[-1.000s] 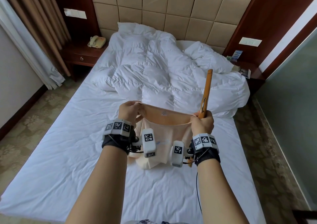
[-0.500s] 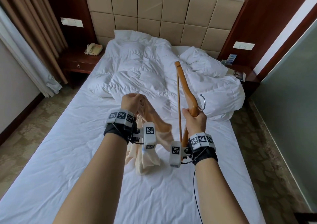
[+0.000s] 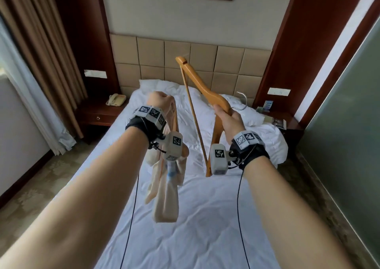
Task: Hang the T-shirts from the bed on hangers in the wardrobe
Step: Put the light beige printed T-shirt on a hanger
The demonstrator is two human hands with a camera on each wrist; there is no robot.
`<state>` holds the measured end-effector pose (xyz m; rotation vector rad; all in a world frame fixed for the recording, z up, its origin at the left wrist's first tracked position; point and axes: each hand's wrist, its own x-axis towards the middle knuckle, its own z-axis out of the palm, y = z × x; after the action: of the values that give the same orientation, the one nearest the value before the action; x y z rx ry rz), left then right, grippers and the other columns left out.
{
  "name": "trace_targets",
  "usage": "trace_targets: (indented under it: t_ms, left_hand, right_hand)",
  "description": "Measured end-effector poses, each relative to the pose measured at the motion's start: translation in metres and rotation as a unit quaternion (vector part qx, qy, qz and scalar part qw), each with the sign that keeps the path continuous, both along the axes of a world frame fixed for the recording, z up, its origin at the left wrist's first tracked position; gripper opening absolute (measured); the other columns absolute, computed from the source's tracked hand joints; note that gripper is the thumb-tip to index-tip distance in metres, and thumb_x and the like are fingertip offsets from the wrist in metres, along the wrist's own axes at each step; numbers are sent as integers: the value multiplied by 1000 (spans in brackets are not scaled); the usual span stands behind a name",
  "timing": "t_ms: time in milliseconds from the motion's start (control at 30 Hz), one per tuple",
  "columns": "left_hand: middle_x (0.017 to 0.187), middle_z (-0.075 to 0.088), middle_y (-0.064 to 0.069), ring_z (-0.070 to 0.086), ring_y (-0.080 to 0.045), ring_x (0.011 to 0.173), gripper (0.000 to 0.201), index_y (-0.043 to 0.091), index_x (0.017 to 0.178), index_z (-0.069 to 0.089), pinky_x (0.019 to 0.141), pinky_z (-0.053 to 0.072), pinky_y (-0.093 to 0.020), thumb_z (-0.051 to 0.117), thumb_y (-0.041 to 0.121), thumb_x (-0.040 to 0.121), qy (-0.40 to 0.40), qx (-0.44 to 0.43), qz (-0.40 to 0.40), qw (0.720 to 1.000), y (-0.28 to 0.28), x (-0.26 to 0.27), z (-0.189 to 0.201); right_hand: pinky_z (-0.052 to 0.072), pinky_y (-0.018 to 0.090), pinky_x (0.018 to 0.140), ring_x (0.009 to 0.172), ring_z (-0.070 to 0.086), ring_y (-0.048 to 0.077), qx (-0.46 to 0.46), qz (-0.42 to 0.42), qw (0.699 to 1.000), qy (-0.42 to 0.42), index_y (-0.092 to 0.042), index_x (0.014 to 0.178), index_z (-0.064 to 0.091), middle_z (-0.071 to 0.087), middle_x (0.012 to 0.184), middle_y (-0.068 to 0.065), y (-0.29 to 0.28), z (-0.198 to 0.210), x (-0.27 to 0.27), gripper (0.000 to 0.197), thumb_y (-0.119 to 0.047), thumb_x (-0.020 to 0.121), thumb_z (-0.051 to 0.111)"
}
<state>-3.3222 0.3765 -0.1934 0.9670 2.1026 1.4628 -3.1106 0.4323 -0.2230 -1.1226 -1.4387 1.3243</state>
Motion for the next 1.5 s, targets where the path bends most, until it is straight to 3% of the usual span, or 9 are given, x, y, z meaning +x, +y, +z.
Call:
trace_targets:
  t_ms: [100, 167, 267, 367, 467, 600, 933, 1300, 1500]
  left_hand:
    - [84, 71, -15, 71, -36, 87, 14, 9, 74, 65, 82, 59, -54, 62, 19, 83, -29, 9, -8, 999, 4, -8, 21]
    - [85, 73, -15, 73, -36, 86, 14, 8, 84, 70, 81, 59, -53, 60, 18, 82, -48, 17, -13, 999, 5, -14, 34]
    - [77, 74, -18, 74, -34, 74, 17, 6, 76, 70, 74, 60, -54, 59, 18, 78, -64, 24, 2, 998, 4, -23, 51]
    - [71, 74, -12, 74, -31, 70, 26, 8, 76, 72, 75, 60, -51, 63, 33, 73, -46, 19, 22, 999, 6, -31, 65]
    - [78, 75, -13, 74, -29, 76, 26, 9, 86, 70, 78, 61, -47, 58, 32, 84, -38, 22, 27, 999, 5, -33, 77]
    - [71, 74, -13, 74, -30, 71, 36, 12, 85, 73, 78, 59, -45, 49, 30, 64, -38, 7, 36, 999, 29, -62, 65]
    - [101, 75, -7, 70, -26, 92, 29, 17, 110, 73, 91, 55, -34, 52, 31, 95, -21, 149, 124, 981, -5, -41, 102]
    - [94, 74, -5, 64, -22, 74, 21, 21, 99, 77, 70, 51, -24, 57, 24, 90, 108, 84, 100, 986, -1, -53, 115]
    - [84, 73, -5, 65, -24, 71, 18, 21, 86, 78, 63, 49, -25, 60, 22, 84, 189, 18, 42, 981, -1, -40, 118]
  right_hand:
    - [51, 42, 96, 90, 64, 21, 37, 6, 999, -27, -22, 82, 62, 69, 87, 1, 4, 27, -4, 26, -45, 87, 73]
    - [53, 40, 94, 85, 65, 21, 61, -2, 998, -19, -23, 79, 57, 68, 81, 1, 4, 44, -5, 27, -42, 87, 74]
    - [54, 28, 70, 65, 62, 15, 65, -22, 997, 28, -17, 74, 60, 66, 69, 3, 4, 67, -2, 37, -49, 85, 74]
    - [49, 21, 50, 52, 60, 14, 52, -37, 998, 18, -9, 74, 69, 67, 63, 7, 9, 84, 0, 62, -71, 81, 63]
    - [47, 28, 50, 52, 60, 19, 31, -51, 998, 17, -11, 67, 72, 67, 61, 10, 20, 90, 1, 76, -85, 69, 55]
    - [43, 31, 52, 52, 57, 20, 7, -43, 999, 28, -13, 66, 69, 64, 62, 10, 36, 84, 3, 74, -86, 58, 58]
    - [43, 27, 48, 47, 56, 19, 18, -92, 994, 48, -8, 66, 70, 66, 58, 10, 23, 84, 14, 58, -65, 74, 61]
    - [41, 25, 46, 47, 56, 19, 32, -75, 996, 25, -9, 64, 67, 64, 56, 9, 28, 92, 7, 62, -71, 66, 60]
    - [45, 24, 48, 45, 60, 14, 48, -71, 996, 13, 2, 84, 73, 68, 61, 10, 24, 99, -7, 73, -70, 71, 63]
